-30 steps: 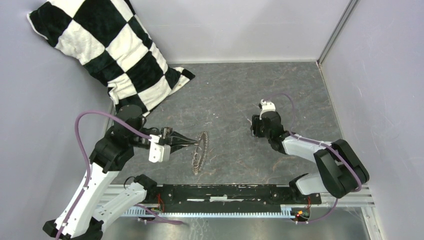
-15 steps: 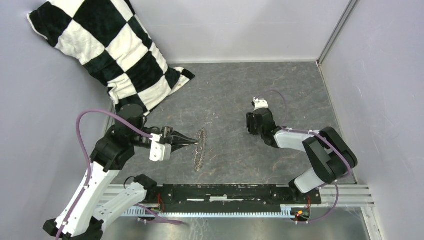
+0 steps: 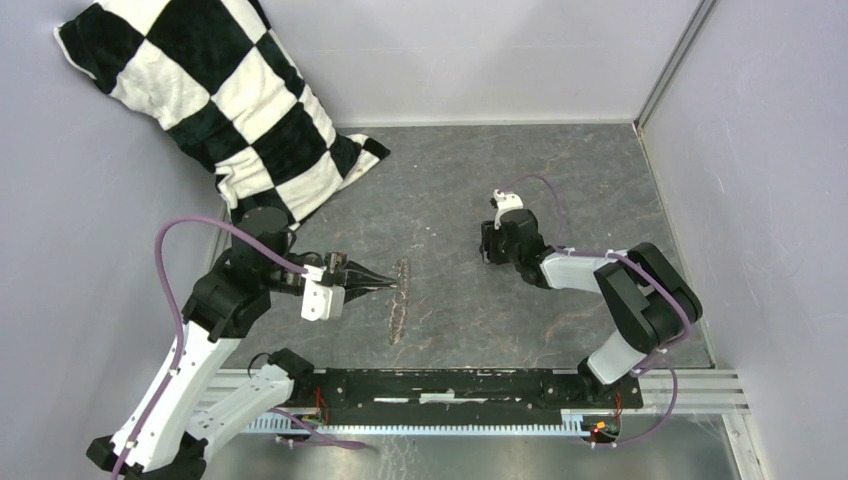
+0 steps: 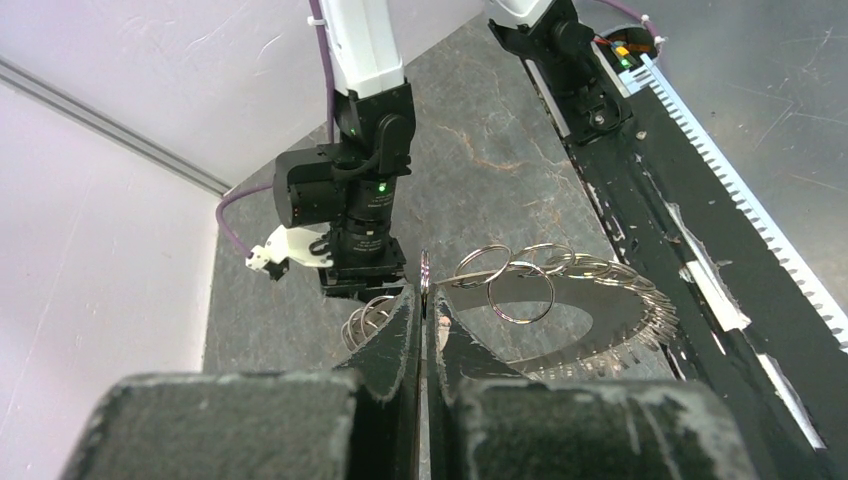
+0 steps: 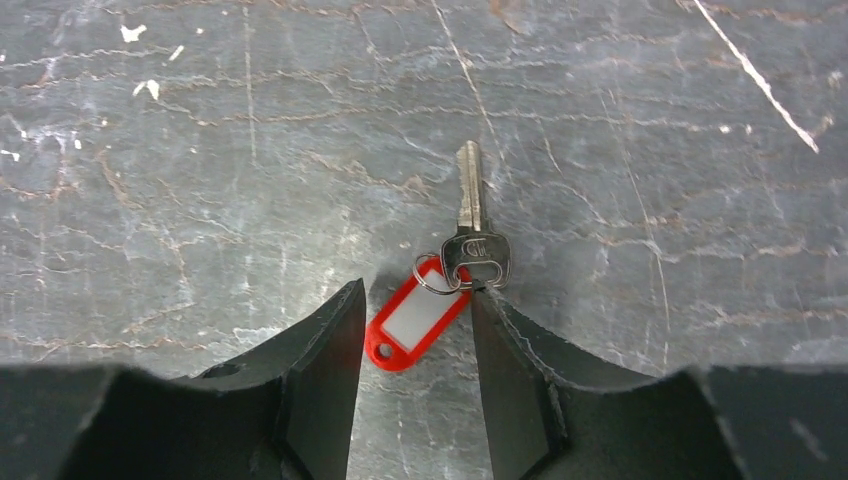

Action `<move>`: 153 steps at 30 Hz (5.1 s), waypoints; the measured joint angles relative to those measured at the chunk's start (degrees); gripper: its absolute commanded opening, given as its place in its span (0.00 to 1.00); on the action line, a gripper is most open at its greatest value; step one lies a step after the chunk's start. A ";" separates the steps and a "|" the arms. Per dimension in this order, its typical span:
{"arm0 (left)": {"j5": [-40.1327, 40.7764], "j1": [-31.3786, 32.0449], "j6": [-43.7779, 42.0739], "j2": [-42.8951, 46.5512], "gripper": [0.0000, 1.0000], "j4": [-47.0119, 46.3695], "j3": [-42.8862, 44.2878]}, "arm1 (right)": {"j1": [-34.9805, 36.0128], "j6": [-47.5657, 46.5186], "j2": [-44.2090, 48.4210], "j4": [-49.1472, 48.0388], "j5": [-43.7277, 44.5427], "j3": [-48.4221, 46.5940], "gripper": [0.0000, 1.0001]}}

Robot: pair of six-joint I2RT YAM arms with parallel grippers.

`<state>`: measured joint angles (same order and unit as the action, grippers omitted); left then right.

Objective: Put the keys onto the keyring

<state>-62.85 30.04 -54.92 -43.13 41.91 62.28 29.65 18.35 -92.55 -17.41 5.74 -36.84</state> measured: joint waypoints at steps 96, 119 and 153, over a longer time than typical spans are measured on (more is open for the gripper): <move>0.74 0.00 2.97 0.33 0.02 0.02 4.42 | -5.92 -37.94 -2.78 11.30 -16.44 -8.66 0.35; 1.03 0.00 2.95 0.81 0.02 1.64 4.42 | -5.95 -33.62 -3.15 11.72 -21.18 -11.45 0.01; 4.57 0.00 -29.35 0.22 0.02 12.48 0.94 | 10.73 -0.70 31.17 5.53 -61.07 -12.87 0.01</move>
<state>-58.28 30.04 -84.27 -42.92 54.39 63.22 40.38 17.65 -61.39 -11.88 -55.33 -49.71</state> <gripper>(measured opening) 0.043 0.012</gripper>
